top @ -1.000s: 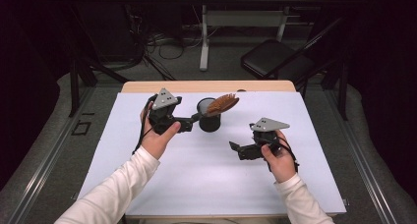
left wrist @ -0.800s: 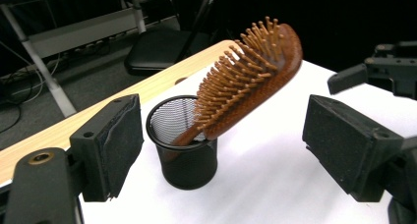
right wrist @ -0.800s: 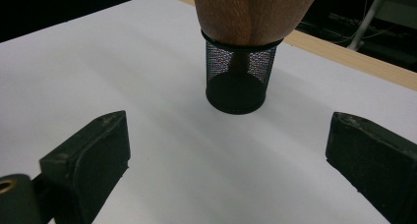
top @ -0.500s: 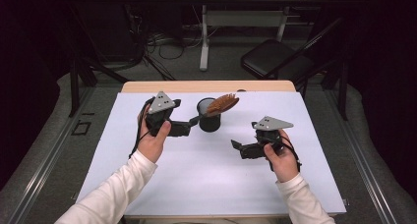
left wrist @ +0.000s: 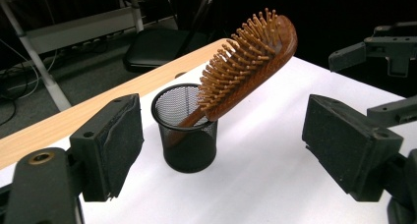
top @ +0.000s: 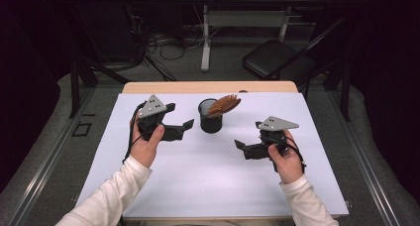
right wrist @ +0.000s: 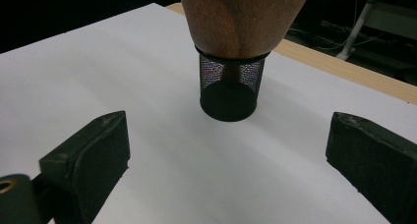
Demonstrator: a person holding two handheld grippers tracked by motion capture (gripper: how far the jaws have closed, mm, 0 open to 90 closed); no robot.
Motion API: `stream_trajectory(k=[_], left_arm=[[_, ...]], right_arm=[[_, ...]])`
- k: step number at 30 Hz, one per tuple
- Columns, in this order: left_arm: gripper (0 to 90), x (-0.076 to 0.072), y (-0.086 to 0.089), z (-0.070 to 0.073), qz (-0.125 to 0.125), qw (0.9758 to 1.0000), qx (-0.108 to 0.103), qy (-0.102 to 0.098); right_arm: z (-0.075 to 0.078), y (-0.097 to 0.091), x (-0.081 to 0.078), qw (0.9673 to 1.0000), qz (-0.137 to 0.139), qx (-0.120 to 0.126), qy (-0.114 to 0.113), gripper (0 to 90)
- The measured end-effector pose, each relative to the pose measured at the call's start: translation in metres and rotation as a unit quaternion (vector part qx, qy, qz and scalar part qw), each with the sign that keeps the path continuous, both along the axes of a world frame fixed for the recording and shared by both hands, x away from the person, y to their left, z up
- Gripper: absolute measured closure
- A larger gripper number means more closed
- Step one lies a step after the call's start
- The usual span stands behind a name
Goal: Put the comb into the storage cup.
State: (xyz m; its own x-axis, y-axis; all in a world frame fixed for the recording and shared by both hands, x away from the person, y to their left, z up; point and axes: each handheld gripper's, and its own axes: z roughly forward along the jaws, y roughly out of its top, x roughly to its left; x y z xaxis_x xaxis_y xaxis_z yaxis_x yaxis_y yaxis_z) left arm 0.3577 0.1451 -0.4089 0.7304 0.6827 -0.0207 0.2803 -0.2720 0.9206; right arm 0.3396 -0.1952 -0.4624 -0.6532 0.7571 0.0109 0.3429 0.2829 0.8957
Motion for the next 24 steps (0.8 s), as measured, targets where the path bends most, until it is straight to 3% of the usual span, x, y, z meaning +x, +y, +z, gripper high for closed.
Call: stream_trajectory(k=[10, 17, 24], left_arm=[[15.7, -0.009, 0.003, -0.003, -0.015, 0.9998, 0.003, -0.010], [15.7, -0.012, 0.011, -0.008, -0.015, 0.9999, -0.008, 0.000], [15.7, -0.013, 0.023, -0.011, -0.009, 0.9999, -0.004, 0.004]], right_arm=[[0.003, -0.001, -0.002, 1.0000, -0.003, -0.002, -0.004, 2.2], [0.005, 0.000, -0.003, 1.0000, -0.005, -0.004, -0.002, 2.0], [0.013, 0.002, -0.006, 0.9999, -0.003, -0.008, -0.009, 2.0]])
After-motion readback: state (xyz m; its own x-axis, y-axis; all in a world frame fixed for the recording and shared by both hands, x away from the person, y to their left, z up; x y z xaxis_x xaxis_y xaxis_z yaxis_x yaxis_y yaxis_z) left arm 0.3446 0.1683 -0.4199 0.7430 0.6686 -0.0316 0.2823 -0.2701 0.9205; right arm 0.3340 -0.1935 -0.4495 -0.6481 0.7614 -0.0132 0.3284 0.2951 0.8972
